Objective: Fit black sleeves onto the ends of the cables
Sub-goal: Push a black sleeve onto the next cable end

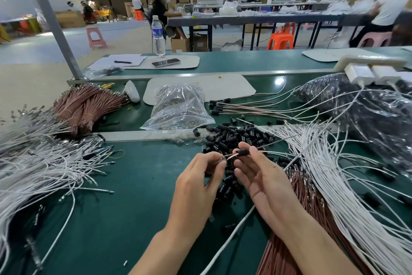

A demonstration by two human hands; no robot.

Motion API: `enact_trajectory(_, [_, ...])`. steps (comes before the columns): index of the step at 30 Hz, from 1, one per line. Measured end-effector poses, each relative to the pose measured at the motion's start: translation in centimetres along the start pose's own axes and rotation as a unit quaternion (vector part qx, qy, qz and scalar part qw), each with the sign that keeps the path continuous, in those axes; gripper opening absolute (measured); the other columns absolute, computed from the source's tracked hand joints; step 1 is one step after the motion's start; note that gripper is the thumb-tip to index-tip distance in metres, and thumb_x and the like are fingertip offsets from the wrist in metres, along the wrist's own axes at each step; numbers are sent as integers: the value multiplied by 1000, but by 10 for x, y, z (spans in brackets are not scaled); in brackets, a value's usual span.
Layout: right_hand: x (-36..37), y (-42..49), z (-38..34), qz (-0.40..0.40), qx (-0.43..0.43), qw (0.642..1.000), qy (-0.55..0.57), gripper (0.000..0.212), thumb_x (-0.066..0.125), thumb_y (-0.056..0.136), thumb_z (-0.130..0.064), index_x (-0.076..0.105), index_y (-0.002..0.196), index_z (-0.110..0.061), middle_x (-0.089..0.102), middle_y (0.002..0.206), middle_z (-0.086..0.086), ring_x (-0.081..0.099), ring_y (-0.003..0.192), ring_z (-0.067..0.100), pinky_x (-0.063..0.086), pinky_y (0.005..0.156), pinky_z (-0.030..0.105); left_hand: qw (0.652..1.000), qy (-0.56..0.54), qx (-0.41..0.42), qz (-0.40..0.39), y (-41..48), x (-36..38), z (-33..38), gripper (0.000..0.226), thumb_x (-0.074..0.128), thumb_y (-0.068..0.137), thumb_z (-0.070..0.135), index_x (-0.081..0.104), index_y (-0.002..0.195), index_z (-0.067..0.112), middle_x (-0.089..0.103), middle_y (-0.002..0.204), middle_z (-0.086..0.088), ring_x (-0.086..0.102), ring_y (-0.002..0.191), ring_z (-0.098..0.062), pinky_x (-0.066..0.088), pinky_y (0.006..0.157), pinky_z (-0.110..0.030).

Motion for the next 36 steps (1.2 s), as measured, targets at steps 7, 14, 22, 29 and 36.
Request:
enact_trajectory(7, [10, -3, 5, -60, 44, 996, -45, 34, 59, 89, -32, 79, 110, -14, 76, 108, 13, 73, 91, 17, 60, 74, 26, 1000, -16, -3, -13, -2, 0, 1, 18, 66, 97, 26, 62, 110, 38, 67, 101, 21, 66, 94, 2, 45, 80, -6])
enact_trajectory(14, [12, -5, 10, -87, 38, 993, -74, 35, 56, 94, -35, 76, 118, -19, 75, 104, 14, 71, 96, 18, 59, 88, 32, 997, -55, -57, -2, -1, 1, -4, 28, 73, 92, 15, 70, 108, 38, 71, 104, 26, 68, 95, 4, 46, 79, -5])
enact_trajectory(22, [11, -8, 9, -64, -25, 991, -114, 31, 67, 87, -35, 77, 114, -24, 76, 106, 8, 71, 96, 16, 59, 77, 27, 997, -56, -46, -6, 3, 1, -5, 31, 68, 95, 13, 65, 111, 40, 70, 100, 21, 68, 96, -3, 46, 81, -8])
enact_trajectory(29, [6, -9, 5, 27, -117, 978, -168, 18, 75, 78, -27, 81, 95, -22, 79, 97, 7, 76, 93, 18, 59, 69, 22, 995, 16, -87, -41, 1, 1, -7, 31, 49, 100, 56, 60, 120, 36, 65, 98, 17, 61, 92, -5, 45, 78, -14])
enact_trajectory(36, [10, -10, 6, -8, -92, 980, -177, 27, 76, 78, -20, 70, 99, -5, 79, 95, 10, 77, 93, 21, 59, 69, 20, 986, 96, -108, -84, 5, 3, -4, 49, 18, 94, 74, 50, 95, 38, 59, 89, 23, 45, 100, 5, 38, 86, -29])
Point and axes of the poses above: each hand's wrist, its own y-axis towards the middle knuckle, its own x-axis out of the palm, z = x × y, the point moved 1 cm from there along y, towards the middle knuckle
